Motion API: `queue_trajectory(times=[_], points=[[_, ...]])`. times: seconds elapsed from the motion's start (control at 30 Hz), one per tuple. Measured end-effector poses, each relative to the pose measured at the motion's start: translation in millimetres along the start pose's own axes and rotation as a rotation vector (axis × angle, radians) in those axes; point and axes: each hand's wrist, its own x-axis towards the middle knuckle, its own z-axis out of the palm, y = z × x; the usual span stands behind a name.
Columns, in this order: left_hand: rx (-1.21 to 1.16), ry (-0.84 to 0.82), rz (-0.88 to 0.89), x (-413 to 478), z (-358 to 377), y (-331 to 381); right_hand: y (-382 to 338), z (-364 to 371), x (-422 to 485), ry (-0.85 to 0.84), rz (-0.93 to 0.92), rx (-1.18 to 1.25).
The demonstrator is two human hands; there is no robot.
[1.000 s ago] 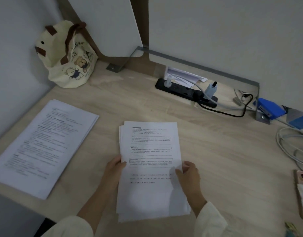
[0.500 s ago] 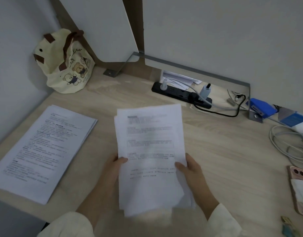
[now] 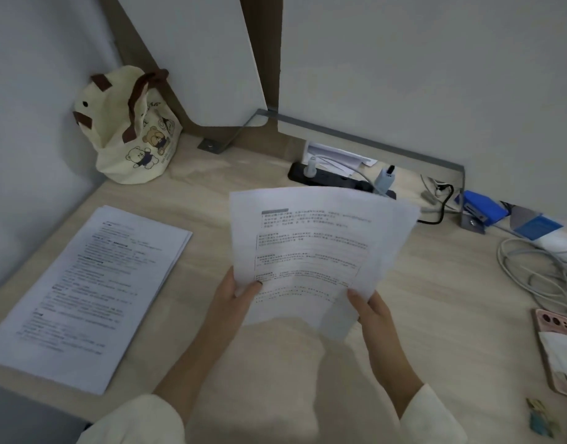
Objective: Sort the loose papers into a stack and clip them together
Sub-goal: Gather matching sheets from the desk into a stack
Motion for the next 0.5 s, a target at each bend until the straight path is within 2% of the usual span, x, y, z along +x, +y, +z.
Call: queue_trajectory(times=[0.23,0.5], points=[[0.122,0.084,0.005,13,-65,-6,7,61,-3,-0.051,0.098,-0.059],[0.308,0.196,-0.101,30,-209,-30,34,197,-8,-0.313,0.233,-0.196]])
